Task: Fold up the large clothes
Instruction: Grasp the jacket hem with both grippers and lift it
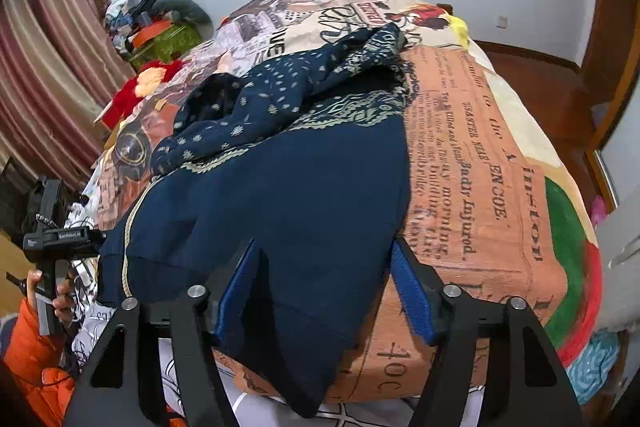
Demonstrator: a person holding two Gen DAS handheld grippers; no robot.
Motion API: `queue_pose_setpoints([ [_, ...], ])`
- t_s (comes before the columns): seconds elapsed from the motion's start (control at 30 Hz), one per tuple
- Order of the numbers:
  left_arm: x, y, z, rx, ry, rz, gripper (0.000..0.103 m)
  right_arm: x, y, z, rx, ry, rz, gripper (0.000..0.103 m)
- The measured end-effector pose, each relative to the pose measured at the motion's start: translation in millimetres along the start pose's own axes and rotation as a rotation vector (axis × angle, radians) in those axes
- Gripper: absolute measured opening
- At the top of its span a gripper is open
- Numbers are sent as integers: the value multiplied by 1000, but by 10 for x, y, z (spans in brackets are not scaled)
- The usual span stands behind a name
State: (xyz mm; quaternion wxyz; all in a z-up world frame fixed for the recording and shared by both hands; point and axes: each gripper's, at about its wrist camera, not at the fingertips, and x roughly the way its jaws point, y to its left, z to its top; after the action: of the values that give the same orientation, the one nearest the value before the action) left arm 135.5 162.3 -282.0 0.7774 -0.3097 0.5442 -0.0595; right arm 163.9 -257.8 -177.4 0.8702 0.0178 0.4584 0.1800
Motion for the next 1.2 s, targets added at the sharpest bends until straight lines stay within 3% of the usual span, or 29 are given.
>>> queue_pose_setpoints([
  [0.13,-36,-118,13,52,-18,30,20,17,17,8,-6,-2,6,41],
  [0.23,-111,-205,28,90,-49,45,13,12,-12,19,13,-10,15,25],
  [0.4,-330,-432,110,167,-136,71,11,-5,-76,77,51,-30,48,11],
  [0.67,-707,-879,505,254,-275,31,10,-82,-55,338,32,-108,73,8],
  [0.83,-815,-1174,902,307,-369,15,10,-115,-43,691,13,-177,81,8],
  [1.0,-807,-1241,1379,280,-420,2,10,-17,-95,1167,-5,-234,68,7],
  [1.2,-556,-1045,2049,165,-432,39,10,430,-263,1787,9,-229,28,7],
])
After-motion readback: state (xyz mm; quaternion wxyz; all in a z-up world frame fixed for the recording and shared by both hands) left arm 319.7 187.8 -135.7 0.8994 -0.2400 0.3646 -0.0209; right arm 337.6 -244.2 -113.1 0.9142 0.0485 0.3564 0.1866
